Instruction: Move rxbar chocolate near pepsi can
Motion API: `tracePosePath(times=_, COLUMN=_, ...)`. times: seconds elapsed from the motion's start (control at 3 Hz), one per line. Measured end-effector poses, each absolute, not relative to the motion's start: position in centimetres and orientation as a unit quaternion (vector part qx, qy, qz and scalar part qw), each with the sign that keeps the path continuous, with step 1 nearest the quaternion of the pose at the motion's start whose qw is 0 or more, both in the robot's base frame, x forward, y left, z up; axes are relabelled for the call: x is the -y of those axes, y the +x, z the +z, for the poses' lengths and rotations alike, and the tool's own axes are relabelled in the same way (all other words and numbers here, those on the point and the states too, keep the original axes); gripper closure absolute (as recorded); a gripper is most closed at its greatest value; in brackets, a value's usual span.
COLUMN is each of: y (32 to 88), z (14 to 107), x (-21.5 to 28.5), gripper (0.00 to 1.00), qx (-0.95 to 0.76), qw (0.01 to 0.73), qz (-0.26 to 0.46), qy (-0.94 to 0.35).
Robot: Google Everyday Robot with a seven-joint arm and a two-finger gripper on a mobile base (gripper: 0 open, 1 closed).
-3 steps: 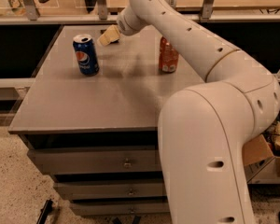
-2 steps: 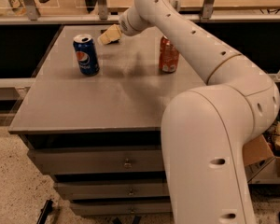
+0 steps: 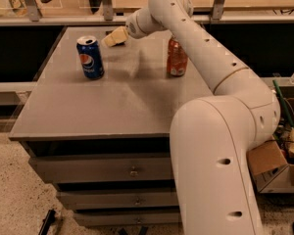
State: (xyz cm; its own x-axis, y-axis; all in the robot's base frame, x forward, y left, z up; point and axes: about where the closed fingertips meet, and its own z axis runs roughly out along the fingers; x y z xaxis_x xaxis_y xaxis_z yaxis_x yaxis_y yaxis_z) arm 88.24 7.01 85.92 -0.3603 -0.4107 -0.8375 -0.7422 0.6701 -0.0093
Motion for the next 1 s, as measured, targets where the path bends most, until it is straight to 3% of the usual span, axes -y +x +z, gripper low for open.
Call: tracePosePath(times=1.0, y=88.51, z=86.37, x=-7.44, gripper=0.00, qx=-0.746, qw=0.487, qz=0.187, qy=-0.414)
